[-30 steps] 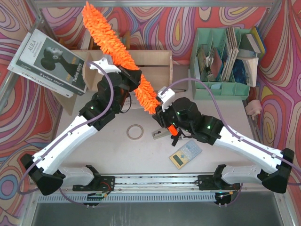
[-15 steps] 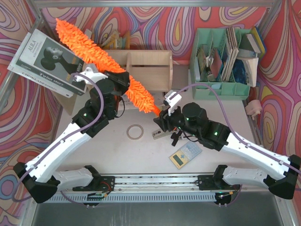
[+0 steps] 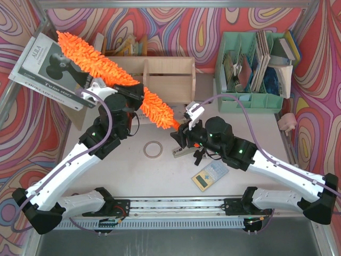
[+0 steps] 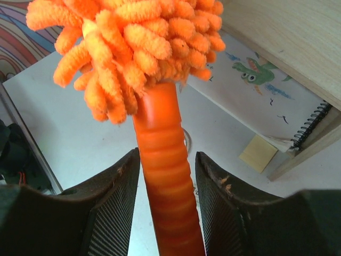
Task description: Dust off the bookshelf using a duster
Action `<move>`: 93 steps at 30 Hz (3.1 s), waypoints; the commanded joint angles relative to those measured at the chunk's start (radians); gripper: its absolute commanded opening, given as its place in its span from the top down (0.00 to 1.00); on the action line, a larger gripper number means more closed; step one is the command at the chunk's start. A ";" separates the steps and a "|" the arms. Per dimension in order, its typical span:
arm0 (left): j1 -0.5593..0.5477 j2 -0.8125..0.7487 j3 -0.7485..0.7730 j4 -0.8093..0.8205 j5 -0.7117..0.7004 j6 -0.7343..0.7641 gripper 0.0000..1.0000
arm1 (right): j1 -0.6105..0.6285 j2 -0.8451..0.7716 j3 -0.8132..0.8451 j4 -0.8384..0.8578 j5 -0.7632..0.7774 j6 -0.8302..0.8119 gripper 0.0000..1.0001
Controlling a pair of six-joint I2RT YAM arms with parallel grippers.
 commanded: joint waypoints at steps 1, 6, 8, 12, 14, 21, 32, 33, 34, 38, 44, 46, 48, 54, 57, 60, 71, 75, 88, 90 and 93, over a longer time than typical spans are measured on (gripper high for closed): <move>0.002 -0.020 0.006 0.064 0.045 -0.065 1.00 | 0.001 0.045 0.026 0.054 0.022 -0.006 0.53; 0.002 -0.029 0.007 0.064 0.081 -0.106 1.00 | 0.000 0.053 0.012 0.064 0.042 -0.016 0.58; 0.002 -0.029 0.000 0.070 0.093 -0.123 1.00 | 0.001 0.053 0.010 0.066 0.051 -0.022 0.63; 0.002 -0.028 0.001 0.064 0.094 -0.126 1.00 | 0.001 0.046 0.015 0.057 0.058 -0.024 0.85; 0.002 -0.031 -0.001 0.051 0.075 -0.122 1.00 | 0.002 0.036 0.019 0.051 0.046 -0.025 0.95; 0.003 -0.046 0.014 -0.051 -0.026 -0.089 0.84 | 0.001 0.008 0.045 -0.007 0.030 -0.015 1.00; 0.004 -0.148 0.027 -0.147 -0.166 0.106 0.02 | 0.001 -0.033 0.080 -0.091 0.032 0.031 1.00; 0.005 -0.170 0.019 -0.144 -0.171 0.143 0.02 | 0.001 -0.038 0.084 -0.102 0.033 0.041 1.00; 0.004 -0.190 0.006 -0.136 -0.177 0.181 0.02 | 0.002 -0.040 0.091 -0.115 0.033 0.053 1.00; 0.004 -0.301 -0.100 -0.067 -0.187 0.360 0.02 | 0.016 -0.043 0.110 -0.166 0.050 0.126 1.00; 0.003 -0.532 -0.342 0.041 -0.278 0.524 0.02 | 0.142 0.008 0.141 -0.243 0.183 0.258 1.00; 0.003 -0.597 -0.417 0.068 -0.310 0.556 0.02 | 0.199 0.032 0.156 -0.266 0.233 0.299 1.00; 0.003 -0.653 -0.480 0.087 -0.341 0.585 0.02 | 0.259 0.056 0.173 -0.296 0.291 0.347 1.00; 0.003 -0.756 -0.623 0.064 -0.440 0.606 0.02 | 0.378 0.146 0.251 -0.465 0.426 0.546 1.00; 0.004 -0.788 -0.681 0.032 -0.464 0.572 0.02 | 0.420 0.180 0.268 -0.531 0.459 0.639 1.00; 0.003 -0.819 -0.745 0.004 -0.492 0.560 0.02 | 0.467 0.183 0.259 -0.552 0.486 0.721 1.00; 0.003 -0.814 -0.919 0.047 -0.558 0.581 0.02 | 0.561 0.363 0.409 -0.621 0.530 0.918 1.00; 0.003 -0.800 -1.001 0.180 -0.489 0.661 0.02 | 0.590 0.455 0.526 -0.710 0.582 1.015 1.00; 0.003 -0.806 -1.106 0.248 -0.427 0.749 0.02 | 0.637 0.685 0.759 -0.697 0.581 1.150 1.00; 0.003 -0.826 -1.106 0.219 -0.452 0.737 0.02 | 0.641 0.735 0.790 -0.671 0.561 1.135 1.00; 0.003 -0.862 -1.104 0.175 -0.484 0.722 0.02 | 0.644 0.773 0.820 -0.647 0.535 1.123 1.00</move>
